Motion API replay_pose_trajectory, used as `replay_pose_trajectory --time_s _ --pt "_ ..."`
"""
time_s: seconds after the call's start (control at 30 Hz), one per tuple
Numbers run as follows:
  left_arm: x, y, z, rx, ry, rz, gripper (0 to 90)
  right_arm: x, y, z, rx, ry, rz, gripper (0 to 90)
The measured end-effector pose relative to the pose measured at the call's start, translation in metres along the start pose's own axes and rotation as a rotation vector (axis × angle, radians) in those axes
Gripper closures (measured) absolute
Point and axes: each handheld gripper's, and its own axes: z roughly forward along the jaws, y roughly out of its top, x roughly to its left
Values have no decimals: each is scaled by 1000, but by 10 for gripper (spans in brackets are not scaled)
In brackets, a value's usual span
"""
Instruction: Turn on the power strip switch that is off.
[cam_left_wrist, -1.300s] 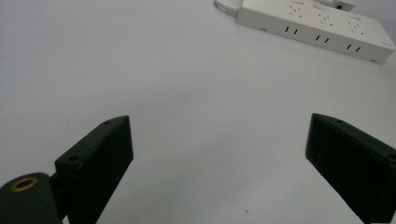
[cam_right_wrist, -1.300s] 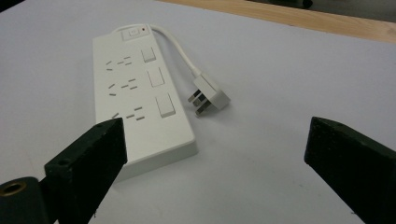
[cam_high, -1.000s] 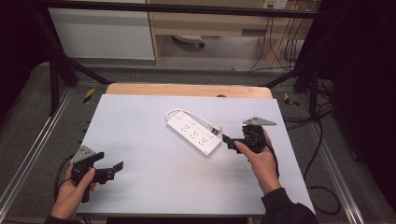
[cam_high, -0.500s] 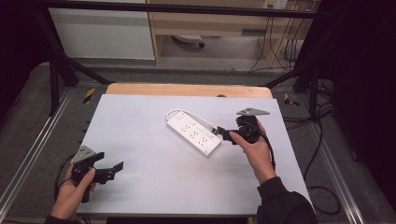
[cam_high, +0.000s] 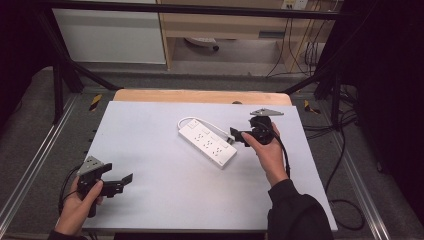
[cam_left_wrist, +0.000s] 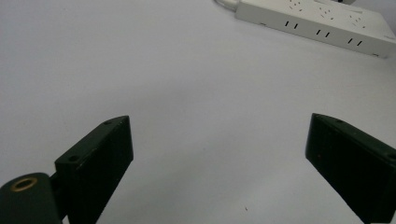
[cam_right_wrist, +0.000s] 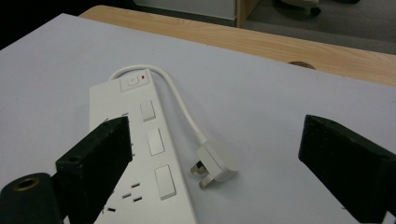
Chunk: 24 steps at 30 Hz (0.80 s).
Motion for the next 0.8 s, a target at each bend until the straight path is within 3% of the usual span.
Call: replay_pose_trajectory --time_s 0.6,0.8 --pt "-1 0 1 8 -1 2 76 -10 4 14 -52 13 79 281" --pt "-1 0 2 11 -2 -1 76 -12 4 17 -63 5 84 351"
